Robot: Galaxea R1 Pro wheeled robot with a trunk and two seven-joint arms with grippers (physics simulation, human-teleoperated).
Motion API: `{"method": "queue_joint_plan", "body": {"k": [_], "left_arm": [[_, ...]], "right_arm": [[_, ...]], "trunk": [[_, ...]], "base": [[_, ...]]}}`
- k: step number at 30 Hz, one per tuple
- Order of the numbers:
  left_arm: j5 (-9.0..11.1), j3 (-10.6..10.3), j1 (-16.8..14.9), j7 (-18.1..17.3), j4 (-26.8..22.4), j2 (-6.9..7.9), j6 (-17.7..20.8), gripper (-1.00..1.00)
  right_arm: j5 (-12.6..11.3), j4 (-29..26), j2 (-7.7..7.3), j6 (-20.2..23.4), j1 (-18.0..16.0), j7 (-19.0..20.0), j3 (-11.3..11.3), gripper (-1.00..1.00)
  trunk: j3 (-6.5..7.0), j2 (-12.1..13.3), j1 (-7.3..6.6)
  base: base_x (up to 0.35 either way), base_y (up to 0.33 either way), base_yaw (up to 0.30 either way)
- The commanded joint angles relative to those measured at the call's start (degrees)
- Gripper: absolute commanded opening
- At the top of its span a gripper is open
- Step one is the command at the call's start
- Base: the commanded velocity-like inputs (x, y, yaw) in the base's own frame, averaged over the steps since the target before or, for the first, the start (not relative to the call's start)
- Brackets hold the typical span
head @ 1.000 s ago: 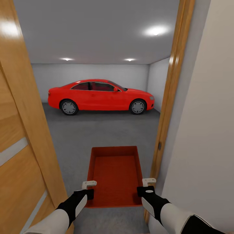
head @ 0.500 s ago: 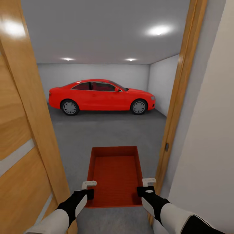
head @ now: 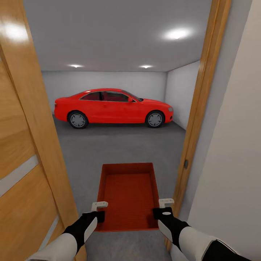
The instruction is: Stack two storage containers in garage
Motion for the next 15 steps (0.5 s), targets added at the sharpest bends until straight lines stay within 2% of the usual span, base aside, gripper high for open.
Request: {"method": "queue_joint_plan", "body": {"k": [1,6,15], "left_arm": [[-0.73,0.91,-0.07,0.52,-0.31,0.06,-1.46,-1.0],[-0.67,0.91,-0.07,0.52,-0.31,0.06,-1.26,-1.0],[-0.64,0.91,-0.07,0.52,-0.31,0.06,-1.31,-1.0]], "right_arm": [[-1.21,0.67,-0.04,0.12,-0.03,-0.07,-0.15,-1.0],[-1.21,0.67,0.01,0.11,-0.03,-0.07,-0.15,-1.0],[-1.21,0.67,-0.02,0.11,-0.03,-0.07,-0.15,-1.0]], "trunk": [[-0.1,-0.1,0.02],[-0.1,-0.1,0.02],[-0.1,-0.1,0.02]], "base": [[0.0,0.0,0.0],[0.071,0.0,0.0],[0.293,0.0,0.0]]}}
